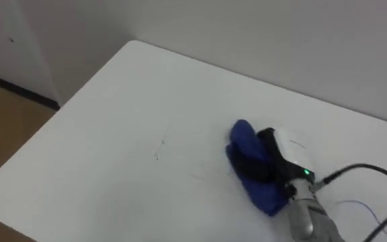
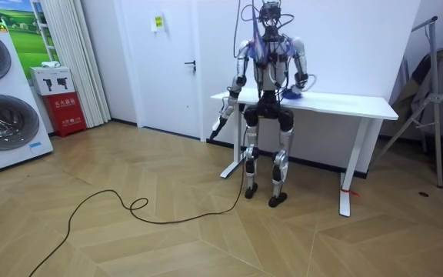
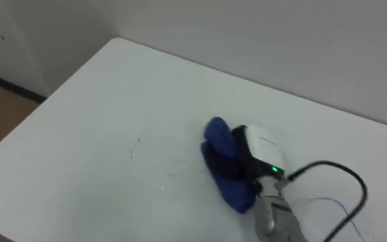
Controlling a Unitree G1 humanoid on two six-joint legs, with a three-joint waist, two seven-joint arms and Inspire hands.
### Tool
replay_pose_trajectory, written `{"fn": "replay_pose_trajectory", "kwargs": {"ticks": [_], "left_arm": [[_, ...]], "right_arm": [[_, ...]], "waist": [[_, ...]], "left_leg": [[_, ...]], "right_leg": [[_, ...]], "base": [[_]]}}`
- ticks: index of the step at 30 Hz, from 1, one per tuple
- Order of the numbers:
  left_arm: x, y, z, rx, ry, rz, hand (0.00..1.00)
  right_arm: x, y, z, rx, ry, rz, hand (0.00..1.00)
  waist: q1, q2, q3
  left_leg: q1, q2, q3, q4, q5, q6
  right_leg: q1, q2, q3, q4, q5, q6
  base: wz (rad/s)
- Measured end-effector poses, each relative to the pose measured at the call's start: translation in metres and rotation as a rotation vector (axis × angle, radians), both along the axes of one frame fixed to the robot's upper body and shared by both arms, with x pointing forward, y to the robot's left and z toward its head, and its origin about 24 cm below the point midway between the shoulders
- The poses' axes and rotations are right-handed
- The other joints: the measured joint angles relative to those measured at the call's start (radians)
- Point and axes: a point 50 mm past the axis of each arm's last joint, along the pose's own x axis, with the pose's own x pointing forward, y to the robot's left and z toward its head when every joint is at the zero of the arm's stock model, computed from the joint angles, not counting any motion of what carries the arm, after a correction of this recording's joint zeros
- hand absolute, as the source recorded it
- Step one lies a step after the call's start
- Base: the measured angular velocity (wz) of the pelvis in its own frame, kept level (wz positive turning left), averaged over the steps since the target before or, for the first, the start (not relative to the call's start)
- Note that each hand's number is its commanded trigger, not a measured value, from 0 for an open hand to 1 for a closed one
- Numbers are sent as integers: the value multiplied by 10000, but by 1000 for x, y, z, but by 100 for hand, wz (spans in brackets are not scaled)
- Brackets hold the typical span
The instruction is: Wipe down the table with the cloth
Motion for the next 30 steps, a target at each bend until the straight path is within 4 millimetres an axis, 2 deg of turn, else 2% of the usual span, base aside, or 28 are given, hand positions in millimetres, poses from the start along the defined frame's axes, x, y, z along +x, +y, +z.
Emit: {"fn": "replay_pose_trajectory", "kwargs": {"ticks": [3, 5, 8, 10, 11, 12, 13, 14, 15, 16, 17, 18, 19, 20, 21, 22, 23, 24, 25, 26, 27, 28, 29, 30], "left_arm": [[-3, 6, 3, 240, -146, 51, 0], [5, 6, 3, 270, -395, -140, 0], [25, -1, 0, 68, -642, -901, 0], [36, -7, -3, -82, -732, -1401, 0], [47, -11, -5, -159, -828, -1688, 0], [57, -13, -6, -225, -959, -1883, 0], [62, -14, -7, -258, -1022, -1978, 0], [70, -15, -7, -300, -1145, -2099, 0], [76, -16, -7, -318, -1326, -2186, 0], [80, -15, -7, -310, -1429, -2271, 0], [89, -17, -6, -306, -1670, -2485, 0], [95, -17, -5, -286, -1811, -2598, 0], [96, -16, -4, -256, -1843, -2606, 0], [97, -10, -1, -115, -1900, -2676, 0], [91, -4, 1, 36, -1708, -2690, 0], [88, 1, 2, 114, -1574, -2659, 0], [82, 9, 5, 259, -1375, -2550, 0], [74, 14, 6, 289, -1306, -2198, 0], [71, 14, 5, 210, -1297, -2046, 0], [66, 3, 0, -222, -1302, -1790, 0], [57, -3, -3, -542, -1236, -1532, 0], [53, -3, -4, -576, -1156, -1472, 0], [45, -1, -3, -535, -1023, -1383, 0], [37, -2, -3, -529, -854, -1321, 0]], "right_arm": [[-32, -42, -6, -392, 325, -1889, 100], [-36, -52, -8, -492, 466, -2408, 100], [-24, -49, -9, -276, 489, -2873, 100], [-11, -38, -10, -227, 562, -2992, 100], [2, -29, -9, -218, 600, -2985, 100], [20, -13, -6, -88, 623, -2741, 100], [30, -2, -3, -80, 630, -2408, 100], [57, 26, 5, -2, 541, -1297, 100], [86, 55, 20, -107, 175, 118, 100], [99, 73, 29, -156, -108, 922, 100], [120, 97, 49, -316, -821, 2179, 100], [136, 111, 67, -607, -1468, 2997, 100], [139, 113, 70, -691, -1584, 3146, 100], [144, 114, 76, -769, -1784, 3272, 100], [140, 107, 70, -760, -1584, 3090, 100], [135, 101, 62, -825, -1301, 2983, 100], [120, 88, 43, -580, -704, 2660, 100], [109, 81, 39, -258, -1024, 2505, 100], [107, 75, 39, -201, -1143, 2381, 100], [101, 56, 37, -434, -1177, 2009, 100], [88, 37, 32, -717, -1059, 1527, 100], [78, 27, 28, -868, -892, 1236, 100], [58, 9, 18, -1069, -513, 667, 100], [42, -8, 13, -1217, -162, 109, 100]], "waist": [[-333, 81, -102], [-491, 112, -112], [-515, 230, -101], [-227, 323, -88], [30, 391, -75], [412, 456, -58], [673, 490, -61], [1161, 551, -36], [1641, 585, 31], [1796, 586, 84], [2081, 629, 176], [2329, 641, 193], [2404, 568, 166], [2420, 484, 139], [2373, 384, 133], [2346, 309, 134], [2154, 156, 158], [1741, 18, 278], [1506, 31, 392], [1232, 361, 340], [868, 420, 287], [694, 418, 204], [440, 337, 18], [231, 282, -56]], "left_leg": [[215, -64, 62, 97, -104, 103], [174, -100, 51, 390, -244, 148], [103, -94, 98, 1019, -556, 238], [11, 61, 309, 1317, -731, 241], [-153, 255, 472, 1497, -841, 293], [-286, 451, 642, 1581, -849, 223], [-356, 549, 747, 1631, -864, 171], [-508, 742, 1005, 1732, -889, 53], [-728, 862, 1056, 1766, -864, -86], [-883, 911, 1041, 1797, -851, -152], [-1185, 1018, 860, 1869, -793, -311], [-1581, 1124, 550, 1857, -679, -503], [-1744, 1212, 451, 1825, -605, -617], [-1968, 1364, 91, 1713, -437, -824], [-1971, 1548, -319, 1526, -250, -1162], [-1912, 1644, -426, 1411, -194, -1316], [-1734, 1894, -607, 1272, -127, -1665], [-1584, 2188, -531, 1149, -10, -2035], [-1499, 2333, -433, 1083, 59, -2210], [-1429, 2945, 107, 976, 298, -2519], [-1222, 3446, 587, 655, 533, -2510], [-1121, 3532, 718, 561, 544, -2474], [-873, 3551, 818, 419, 546, -2477], [-731, 3523, 870, 400, 532, -2454]], "right_leg": [[172, -122, 7, 142, -75, 117], [159, -204, 0, 393, -128, 151], [135, -346, 9, 974, -218, 136], [-94, -429, -16, 1507, -238, 111], [-470, -505, -52, 2160, -234, 103], [-1002, -681, -17, 3107, -271, 55], [-1221, -855, -11, 3522, -362, 49], [-1529, -1286, -1, 4156, -678, 101], [-1741, -1731, -46, 4259, -854, 191], [-1799, -1978, -78, 4200, -869, 207], [-1826, -2338, -153, 3793, -848, 238], [-1822, -2625, -216, 3199, -723, 325], [-1825, -2734, -257, 2922, -593, 357], [-1771, -2846, -289, 2294, -157, 419], [-1596, -2829, -412, 1583, 323, 432], [-1508, -2802, -512, 1284, 556, 461], [-1376, -2615, -529, 831, 944, 506], [-1455, -2392, -551, 793, 1457, 561], [-1514, -2314, -689, 880, 1421, 893], [-1628, -1900, -790, 1232, 1166, 932], [-1718, -1560, -853, 1443, 746, 630], [-1728, -1462, -919, 1605, 486, 691], [-1723, -1292, -923, 1816, 223, 560], [-1599, -1165, -1081, 1850, 120, 432]], "base": [[-11], [-4], [-8], [-41], [-48], [-51], [-61], [-61], [-47], [-9], [40], [61], [89], [97], [93], [83], [72], [62], [24], [-13], [-15], [-6], [0], [0]]}}
